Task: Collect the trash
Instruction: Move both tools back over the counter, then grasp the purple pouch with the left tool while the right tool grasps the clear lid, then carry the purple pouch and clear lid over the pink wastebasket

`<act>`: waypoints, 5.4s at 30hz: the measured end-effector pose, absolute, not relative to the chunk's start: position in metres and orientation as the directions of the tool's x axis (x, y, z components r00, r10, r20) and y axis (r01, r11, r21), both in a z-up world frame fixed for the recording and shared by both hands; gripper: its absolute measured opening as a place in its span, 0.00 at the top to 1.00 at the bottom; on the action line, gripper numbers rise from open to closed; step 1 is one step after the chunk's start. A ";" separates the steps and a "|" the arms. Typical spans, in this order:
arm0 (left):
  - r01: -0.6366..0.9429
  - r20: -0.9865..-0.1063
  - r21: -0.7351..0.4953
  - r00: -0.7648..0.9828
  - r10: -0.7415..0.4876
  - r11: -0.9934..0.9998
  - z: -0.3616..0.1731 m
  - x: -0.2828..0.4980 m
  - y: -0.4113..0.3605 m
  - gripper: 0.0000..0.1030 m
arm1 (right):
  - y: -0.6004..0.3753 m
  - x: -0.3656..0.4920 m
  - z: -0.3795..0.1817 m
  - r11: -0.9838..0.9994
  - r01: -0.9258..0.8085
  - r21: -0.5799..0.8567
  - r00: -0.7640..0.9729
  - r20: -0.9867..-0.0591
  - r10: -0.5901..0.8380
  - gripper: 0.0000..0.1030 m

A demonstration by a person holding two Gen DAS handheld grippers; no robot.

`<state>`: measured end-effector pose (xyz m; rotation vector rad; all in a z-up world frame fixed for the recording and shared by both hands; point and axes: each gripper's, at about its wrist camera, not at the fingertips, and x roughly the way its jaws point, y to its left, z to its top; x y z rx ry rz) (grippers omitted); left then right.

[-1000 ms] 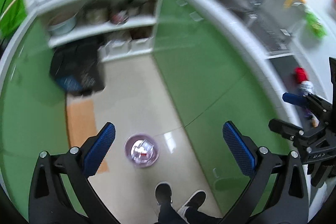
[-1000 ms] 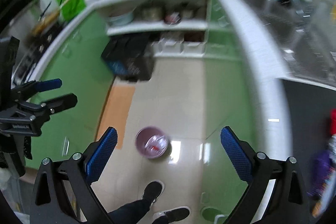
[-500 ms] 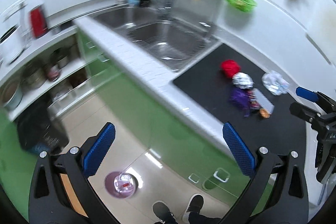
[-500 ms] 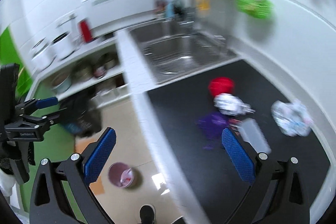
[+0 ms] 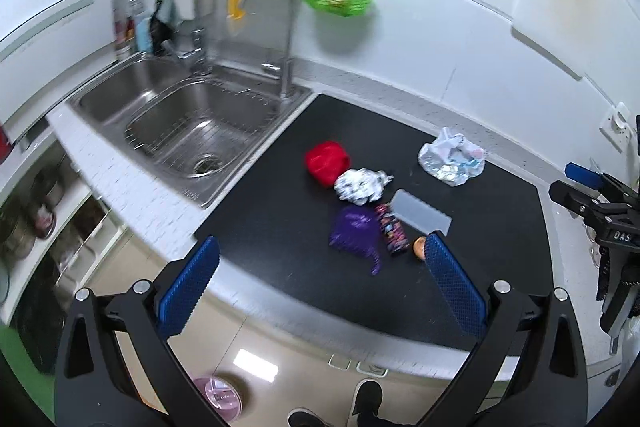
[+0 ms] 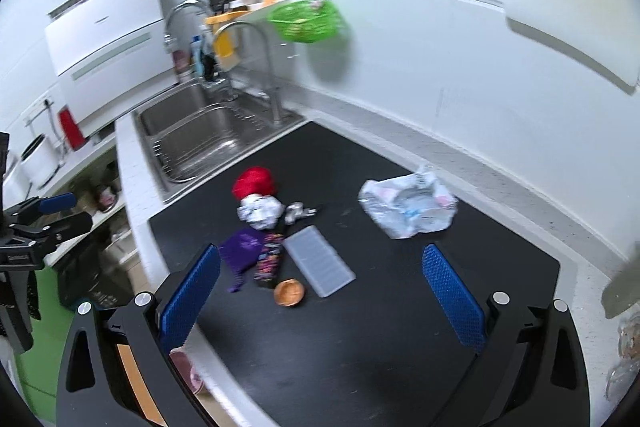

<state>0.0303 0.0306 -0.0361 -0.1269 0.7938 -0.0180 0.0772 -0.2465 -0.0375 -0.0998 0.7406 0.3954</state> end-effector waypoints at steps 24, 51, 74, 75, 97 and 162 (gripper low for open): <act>-0.078 -0.834 -0.081 0.551 -0.025 0.994 -0.112 0.136 -0.012 0.03 | -0.217 0.192 -0.164 0.838 -0.544 0.045 0.388 -0.872 0.298 0.06; -0.142 -0.859 -0.128 0.511 -0.038 0.982 -0.140 0.147 0.004 0.03 | -0.157 0.225 -0.216 0.731 -0.682 -0.015 0.270 -0.934 0.233 0.51; -0.016 -0.890 -0.048 0.455 -0.036 0.999 -0.198 0.171 -0.004 0.03 | -0.203 0.212 -0.173 0.794 -0.604 0.070 0.312 -0.896 0.316 0.51; -0.010 -0.888 -0.045 0.458 -0.036 0.999 -0.200 0.170 -0.006 0.05 | -0.207 0.212 -0.172 0.797 -0.600 0.072 0.313 -0.896 0.316 0.51; -0.026 -0.897 -0.076 0.439 -0.057 0.997 -0.190 0.168 -0.010 0.91 | -0.219 0.209 -0.156 0.811 -0.578 0.092 0.346 -0.872 0.346 0.51; -0.800 -0.939 -0.183 0.314 0.139 0.571 -0.449 -0.277 0.279 0.91 | 0.214 -0.104 -0.380 0.023 -0.992 0.127 -0.107 -0.907 0.407 0.51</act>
